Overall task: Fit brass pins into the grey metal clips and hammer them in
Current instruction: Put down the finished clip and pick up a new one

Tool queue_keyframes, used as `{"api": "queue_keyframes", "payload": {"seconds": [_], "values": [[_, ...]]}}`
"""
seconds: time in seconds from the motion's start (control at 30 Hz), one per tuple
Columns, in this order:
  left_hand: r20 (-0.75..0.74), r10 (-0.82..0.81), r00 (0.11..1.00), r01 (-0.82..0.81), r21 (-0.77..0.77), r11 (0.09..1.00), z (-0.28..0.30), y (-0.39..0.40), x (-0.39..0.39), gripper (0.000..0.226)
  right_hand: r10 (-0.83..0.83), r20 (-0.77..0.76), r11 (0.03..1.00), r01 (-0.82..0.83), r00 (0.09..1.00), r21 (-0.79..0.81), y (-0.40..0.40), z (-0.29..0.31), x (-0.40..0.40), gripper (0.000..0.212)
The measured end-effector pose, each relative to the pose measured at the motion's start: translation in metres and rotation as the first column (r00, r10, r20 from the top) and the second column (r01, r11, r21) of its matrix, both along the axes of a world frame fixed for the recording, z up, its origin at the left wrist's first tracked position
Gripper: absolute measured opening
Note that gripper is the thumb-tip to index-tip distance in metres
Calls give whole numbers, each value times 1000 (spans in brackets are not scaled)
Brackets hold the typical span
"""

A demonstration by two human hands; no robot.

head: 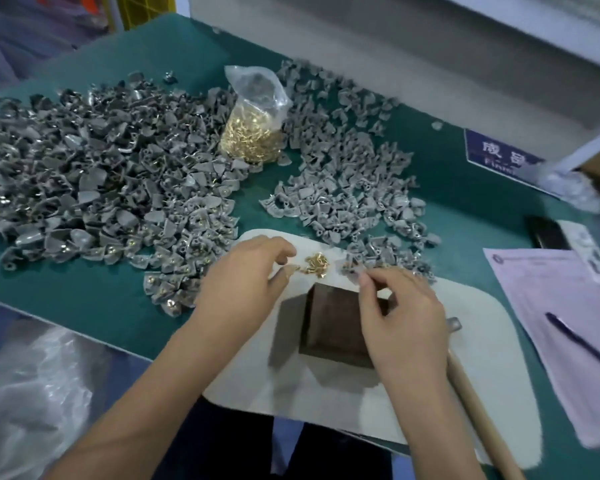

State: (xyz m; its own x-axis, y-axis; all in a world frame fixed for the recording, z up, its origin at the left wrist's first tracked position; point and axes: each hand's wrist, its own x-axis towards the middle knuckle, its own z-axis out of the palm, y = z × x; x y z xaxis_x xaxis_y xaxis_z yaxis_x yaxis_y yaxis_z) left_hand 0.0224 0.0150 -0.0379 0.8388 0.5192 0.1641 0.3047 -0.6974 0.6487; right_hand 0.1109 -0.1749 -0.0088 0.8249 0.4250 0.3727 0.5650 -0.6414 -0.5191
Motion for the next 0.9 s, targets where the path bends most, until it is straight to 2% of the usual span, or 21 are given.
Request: {"api": "queue_keyframes", "payload": {"seconds": [0.07,0.13,0.3,0.57,0.77,0.9], "values": [[-59,-14,998,16,32,999,0,1,15,24,5,-50,997,-2,999,74,-7,-6,4,7],[-112,-32,993,38,53,998,1,1,24,18,28,-60,990,-20,998,138,-10,-12,4,9],[-115,-66,991,71,41,997,5,4,27,5,34,-54,984,-24,998,177,-11,-20,5,12],[-220,-39,975,62,99,993,5,-1,32,17,43,-70,978,-27,997,209,-13,-22,5,13],[-122,6,992,-4,17,1000,2,0,30,16,34,-54,980,-23,998,199,-12,-22,6,15],[-129,44,991,-31,106,994,0,-7,30,16,28,-32,980,-21,999,196,-12,-23,7,16]]}}
